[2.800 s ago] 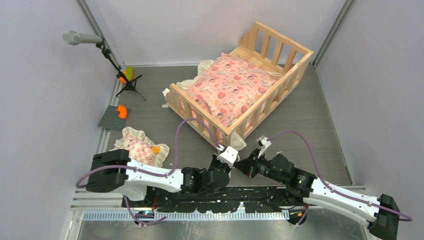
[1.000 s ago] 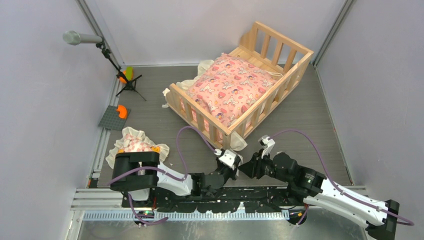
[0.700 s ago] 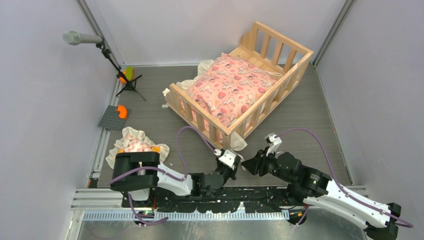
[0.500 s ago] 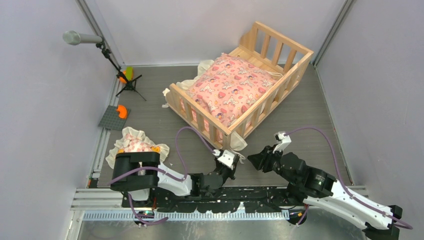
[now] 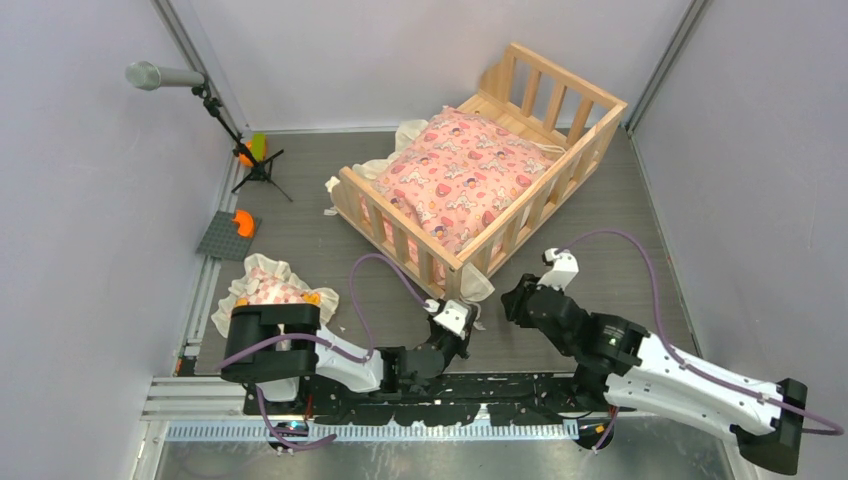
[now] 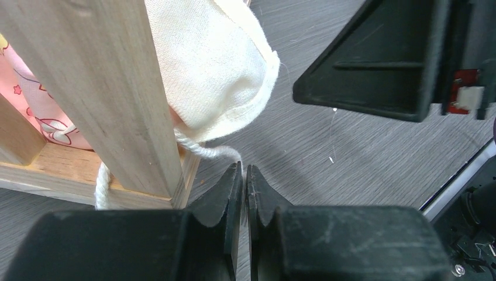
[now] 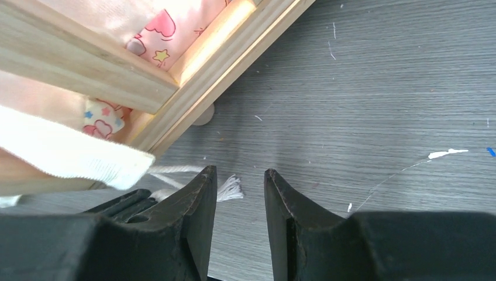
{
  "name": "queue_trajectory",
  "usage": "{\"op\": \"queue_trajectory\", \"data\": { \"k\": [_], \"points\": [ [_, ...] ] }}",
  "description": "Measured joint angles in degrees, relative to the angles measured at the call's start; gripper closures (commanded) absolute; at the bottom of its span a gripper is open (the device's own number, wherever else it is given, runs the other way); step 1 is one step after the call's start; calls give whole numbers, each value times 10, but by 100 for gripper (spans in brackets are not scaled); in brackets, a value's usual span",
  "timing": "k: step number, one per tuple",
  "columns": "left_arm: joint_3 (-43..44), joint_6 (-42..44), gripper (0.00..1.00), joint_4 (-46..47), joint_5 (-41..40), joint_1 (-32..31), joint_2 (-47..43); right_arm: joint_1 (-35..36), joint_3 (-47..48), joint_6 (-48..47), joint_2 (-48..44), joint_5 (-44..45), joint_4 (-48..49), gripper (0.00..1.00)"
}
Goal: Set up the pet bed
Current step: Cross the ropes on the bed frame, then tie the ropes to the bed frame.
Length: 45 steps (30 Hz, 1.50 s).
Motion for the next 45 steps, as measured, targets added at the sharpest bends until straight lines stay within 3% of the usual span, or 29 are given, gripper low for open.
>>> {"op": "queue_trajectory", "data": {
  "k": [7, 12, 18, 23, 35, 45],
  "points": [
    [-7, 0, 91, 2, -3, 0, 0, -62, 19, -8, 102, -43, 37, 61],
    [-17, 0, 91, 2, -4, 0, 0, -181, -10, -12, 100, -162, 106, 63],
    [-19, 0, 92, 2, -4, 0, 0, -260, -47, -12, 143, -293, 182, 75],
    [-19, 0, 92, 2, -4, 0, 0, -278, -77, -5, 208, -362, 269, 77],
    [-19, 0, 93, 2, -4, 0, 0, -282, -106, 18, 310, -431, 452, 79],
    [-19, 0, 93, 2, -4, 0, 0, -289, -122, 21, 357, -498, 526, 84]
  ]
}}
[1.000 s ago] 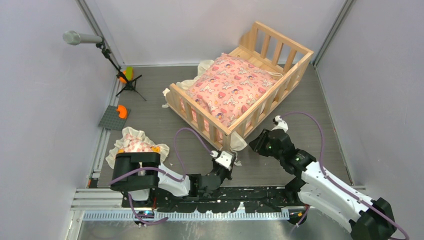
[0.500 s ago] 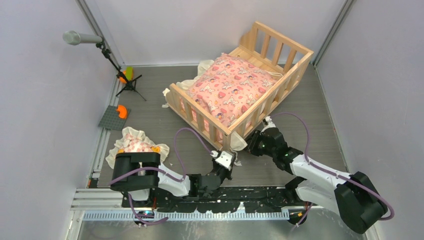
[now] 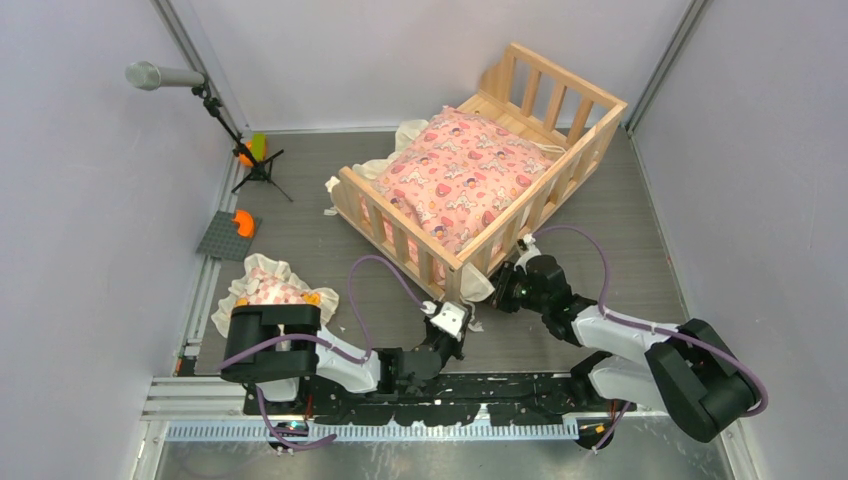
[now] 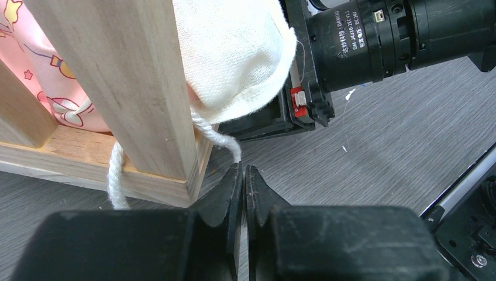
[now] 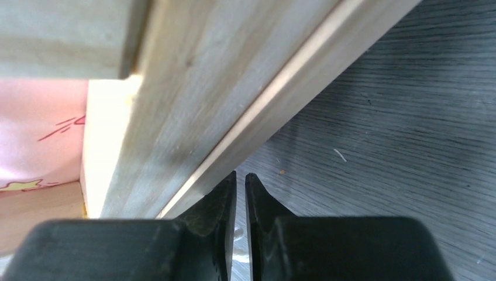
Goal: Set up the pet bed
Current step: Tie the ropes to the bed frame.
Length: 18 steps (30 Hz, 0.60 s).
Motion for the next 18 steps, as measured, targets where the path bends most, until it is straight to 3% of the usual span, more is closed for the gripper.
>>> {"op": "queue_trajectory", "data": {
  "k": [18],
  "points": [
    [-1, 13, 94, 0, 0, 0, -2, -1, -22, 2, -38, -117, 33, 90]
  ]
}}
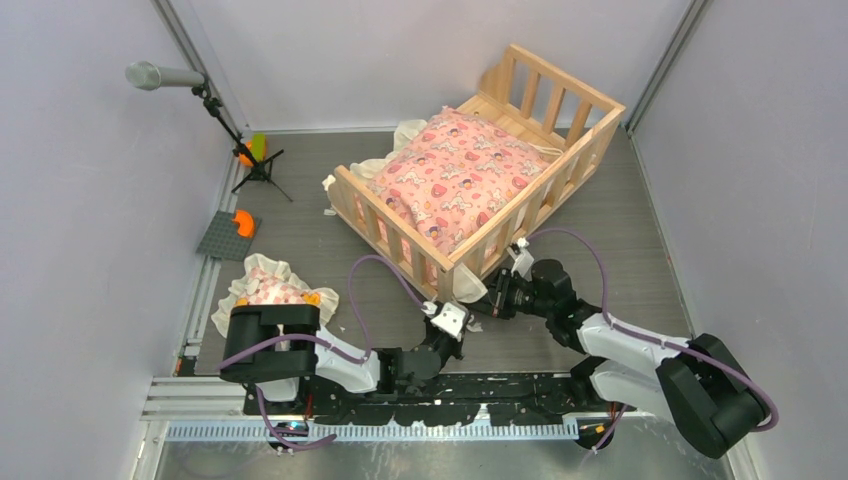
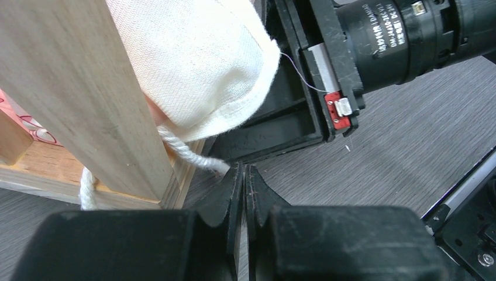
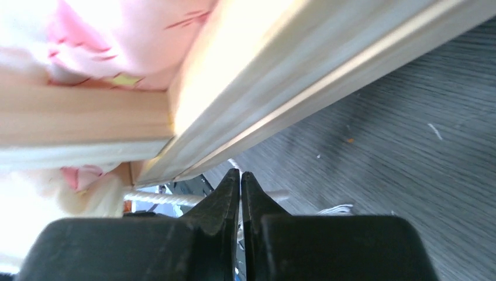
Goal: Set up the pet bed
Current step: Tie the ropes to the bed frame.
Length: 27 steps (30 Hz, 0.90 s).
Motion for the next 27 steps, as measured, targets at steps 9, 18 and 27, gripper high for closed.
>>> {"op": "queue_trajectory", "data": {
  "k": [9, 18, 27],
  "points": [
    [-14, -1, 95, -1, 0, 0, -14, 2, -31, -8, -63, 3, -1, 91],
    [-30, -15, 96, -14, 0, 0, -36, 2, -37, -7, -59, 17, 7, 93],
    [-38, -21, 97, -28, -9, 0, -47, 2, -38, -4, -16, 16, 45, 93]
  ]
}}
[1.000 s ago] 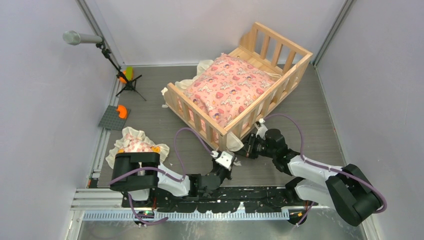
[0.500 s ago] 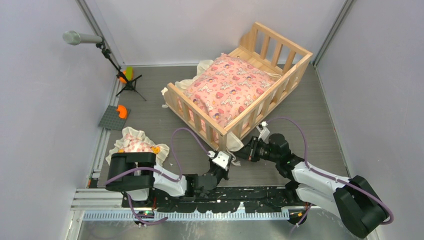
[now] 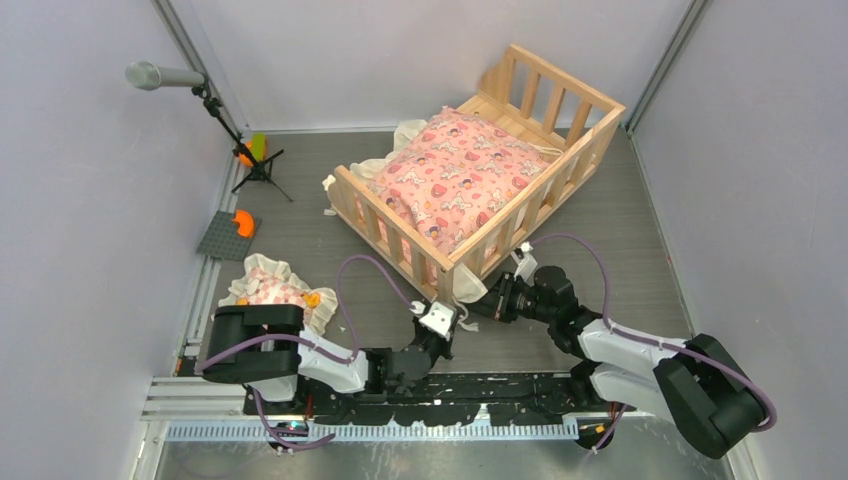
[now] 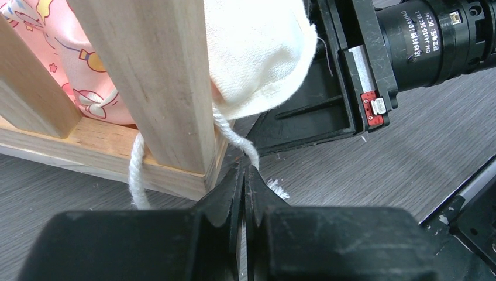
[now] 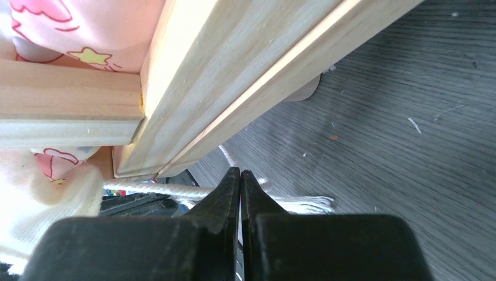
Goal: Set up the pet bed
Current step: Tie the ropes to the bed frame.
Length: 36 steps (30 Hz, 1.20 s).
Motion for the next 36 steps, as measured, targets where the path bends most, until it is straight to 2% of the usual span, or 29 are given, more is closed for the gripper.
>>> {"op": "queue_trajectory", "data": {
  "k": [20, 36],
  "points": [
    [-1, -2, 99, -3, -25, 0, 0, 24, 0, 10, 72, -19, 77, 93],
    [-7, -8, 100, -5, -26, 0, -10, 56, 1, 9, 84, 67, 87, 92]
  ]
}}
